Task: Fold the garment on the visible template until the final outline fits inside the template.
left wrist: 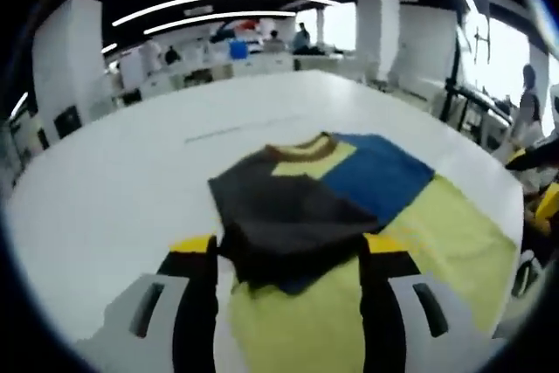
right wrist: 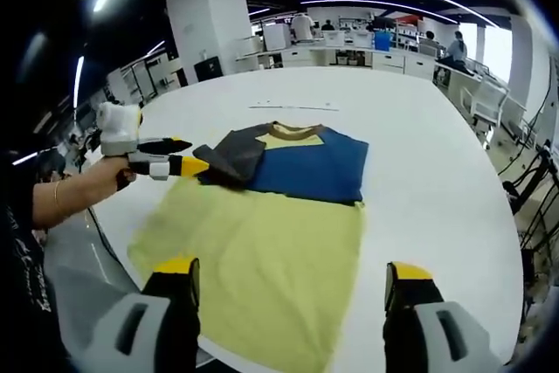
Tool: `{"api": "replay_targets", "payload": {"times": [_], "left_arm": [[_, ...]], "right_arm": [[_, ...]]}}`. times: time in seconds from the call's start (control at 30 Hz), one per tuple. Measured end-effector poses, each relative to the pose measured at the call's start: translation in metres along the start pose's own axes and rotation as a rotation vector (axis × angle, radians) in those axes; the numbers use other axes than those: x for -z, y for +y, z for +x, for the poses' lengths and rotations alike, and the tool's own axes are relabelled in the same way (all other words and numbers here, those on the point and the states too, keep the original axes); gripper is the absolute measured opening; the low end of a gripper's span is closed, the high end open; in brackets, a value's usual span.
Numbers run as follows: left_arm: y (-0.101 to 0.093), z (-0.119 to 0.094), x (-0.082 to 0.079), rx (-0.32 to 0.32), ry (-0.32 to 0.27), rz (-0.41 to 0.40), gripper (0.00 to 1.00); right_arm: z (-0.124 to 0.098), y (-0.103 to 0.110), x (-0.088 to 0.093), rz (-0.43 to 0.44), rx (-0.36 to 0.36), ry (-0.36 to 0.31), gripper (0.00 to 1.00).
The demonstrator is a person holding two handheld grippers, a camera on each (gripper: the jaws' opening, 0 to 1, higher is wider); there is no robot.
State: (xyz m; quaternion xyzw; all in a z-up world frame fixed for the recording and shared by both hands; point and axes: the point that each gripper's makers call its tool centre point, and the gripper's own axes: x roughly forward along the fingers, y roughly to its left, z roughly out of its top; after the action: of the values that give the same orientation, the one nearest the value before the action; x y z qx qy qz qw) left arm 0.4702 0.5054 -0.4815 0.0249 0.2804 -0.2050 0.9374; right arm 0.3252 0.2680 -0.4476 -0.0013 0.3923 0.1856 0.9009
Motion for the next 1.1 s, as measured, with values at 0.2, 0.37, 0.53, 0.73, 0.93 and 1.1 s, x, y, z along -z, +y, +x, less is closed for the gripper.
{"api": "replay_targets", "payload": {"times": [0.2,0.37,0.53,0.73,0.93,1.1], "left_arm": [[0.003,0.006,0.003,0.004,0.009,-0.066,0.44],[0.009,0.010,0.008,-0.015,0.022,-0.121,0.34],[0.014,0.013,0.009,-0.013,0.022,-0.183,0.23],[0.015,0.016,0.005,0.002,0.009,-0.195,0.03],[0.006,0.020,-0.002,0.027,0.005,-0.137,0.00],[-0.006,0.023,-0.013,0.048,-0.013,-0.112,0.00]], "right_arm": [[-0.002,-0.001,0.002,0.006,0.004,0.000,0.87],[-0.004,-0.004,0.004,0.011,0.011,0.000,0.87],[-0.004,-0.006,0.007,0.014,0.019,0.006,0.87],[-0.003,-0.005,0.009,0.016,0.018,0.011,0.87],[-0.004,-0.008,0.011,0.015,0.022,0.016,0.87],[-0.006,-0.012,0.014,0.013,0.031,0.019,0.87]]}}
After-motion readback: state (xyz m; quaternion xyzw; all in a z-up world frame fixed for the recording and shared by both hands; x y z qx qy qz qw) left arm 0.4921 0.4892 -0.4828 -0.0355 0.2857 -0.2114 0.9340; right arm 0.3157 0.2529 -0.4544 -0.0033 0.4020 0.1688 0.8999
